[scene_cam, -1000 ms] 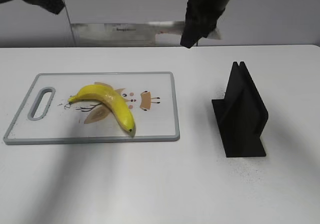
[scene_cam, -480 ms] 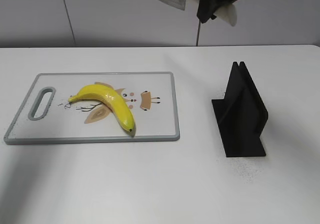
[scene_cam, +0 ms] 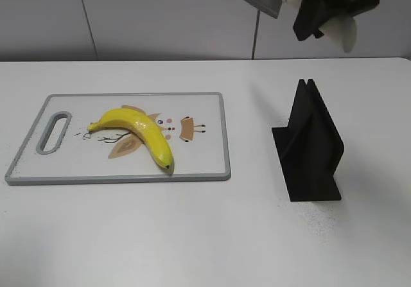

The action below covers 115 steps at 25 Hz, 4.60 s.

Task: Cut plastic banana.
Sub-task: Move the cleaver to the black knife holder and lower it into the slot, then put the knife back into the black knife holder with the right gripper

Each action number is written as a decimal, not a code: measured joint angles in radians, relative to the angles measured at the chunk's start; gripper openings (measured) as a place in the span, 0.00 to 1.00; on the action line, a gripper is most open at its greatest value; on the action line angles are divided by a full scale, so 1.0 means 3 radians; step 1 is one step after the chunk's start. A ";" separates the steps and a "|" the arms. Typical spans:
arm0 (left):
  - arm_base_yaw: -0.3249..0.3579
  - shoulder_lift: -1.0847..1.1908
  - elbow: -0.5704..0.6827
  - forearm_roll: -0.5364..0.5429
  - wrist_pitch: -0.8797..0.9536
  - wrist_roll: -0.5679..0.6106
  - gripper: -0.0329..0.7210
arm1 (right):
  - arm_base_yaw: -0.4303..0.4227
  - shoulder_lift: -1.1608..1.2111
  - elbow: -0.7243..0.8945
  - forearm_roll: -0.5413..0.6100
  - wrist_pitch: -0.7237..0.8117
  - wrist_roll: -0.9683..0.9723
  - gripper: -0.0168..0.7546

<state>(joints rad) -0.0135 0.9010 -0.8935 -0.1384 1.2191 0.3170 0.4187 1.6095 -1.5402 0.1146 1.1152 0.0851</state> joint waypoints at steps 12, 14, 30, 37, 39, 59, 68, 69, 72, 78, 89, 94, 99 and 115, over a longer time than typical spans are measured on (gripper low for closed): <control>0.0000 -0.1975 0.1030 -0.0103 -0.0132 -0.0156 0.82 | 0.0000 -0.0948 0.1500 -0.0189 -0.0627 0.0632 0.23; 0.0000 -0.2193 0.1149 -0.0103 -0.0132 -0.0181 0.81 | 0.0000 -0.1050 0.1683 -0.0282 -0.0663 0.0770 0.23; 0.0003 -0.3022 0.1298 0.0019 -0.0137 -0.0482 0.81 | 0.0000 -0.1255 0.2194 -0.0353 -0.0849 0.1107 0.23; 0.0003 -0.3022 0.1419 0.0073 -0.0424 -0.0533 0.80 | 0.0000 -0.1087 0.2194 -0.0382 -0.0985 0.1120 0.23; 0.0006 -0.3022 0.1419 0.0088 -0.0444 -0.0545 0.78 | 0.0000 -0.1009 0.2194 -0.0382 -0.1027 0.1120 0.23; 0.0006 -0.3022 0.1419 0.0092 -0.0455 -0.0556 0.76 | 0.0000 -0.0498 0.2194 -0.0487 -0.1188 0.1123 0.23; 0.0006 -0.3022 0.1419 0.0092 -0.0455 -0.0556 0.76 | 0.0000 -0.0548 0.2194 -0.0223 -0.1186 0.0738 0.82; 0.0006 -0.3022 0.1419 0.0092 -0.0455 -0.0556 0.76 | 0.0000 -0.0595 0.2194 -0.0144 -0.1183 0.0573 0.83; 0.0006 -0.3022 0.1419 0.0092 -0.0455 -0.0556 0.76 | 0.0000 -0.0877 0.2194 0.0064 -0.1125 0.0273 0.80; 0.0006 -0.3022 0.1419 0.0092 -0.0455 -0.0556 0.76 | 0.0000 -0.1759 0.2413 0.0070 -0.0776 0.0178 0.77; 0.0006 -0.3022 0.1419 0.0096 -0.0455 -0.0556 0.76 | 0.0000 -0.3867 0.3351 -0.0121 -0.0439 -0.0161 0.77; 0.0006 -0.3022 0.1419 0.0097 -0.0455 -0.0556 0.75 | 0.0000 -0.4593 0.3401 -0.0195 -0.0198 -0.0410 0.77; 0.0006 -0.3022 0.1419 0.0100 -0.0455 -0.0556 0.74 | 0.0000 -0.5155 0.3423 -0.0199 -0.0198 -0.0440 0.77; 0.0006 -0.3022 0.1419 0.0101 -0.0455 -0.0556 0.74 | -0.0700 -0.5389 0.3423 -0.0152 -0.0199 -0.0444 0.76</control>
<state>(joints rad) -0.0117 -0.0055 -0.4679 -0.1081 1.0827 0.1501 0.2088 -0.0073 -0.5133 0.0689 1.0555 -0.0481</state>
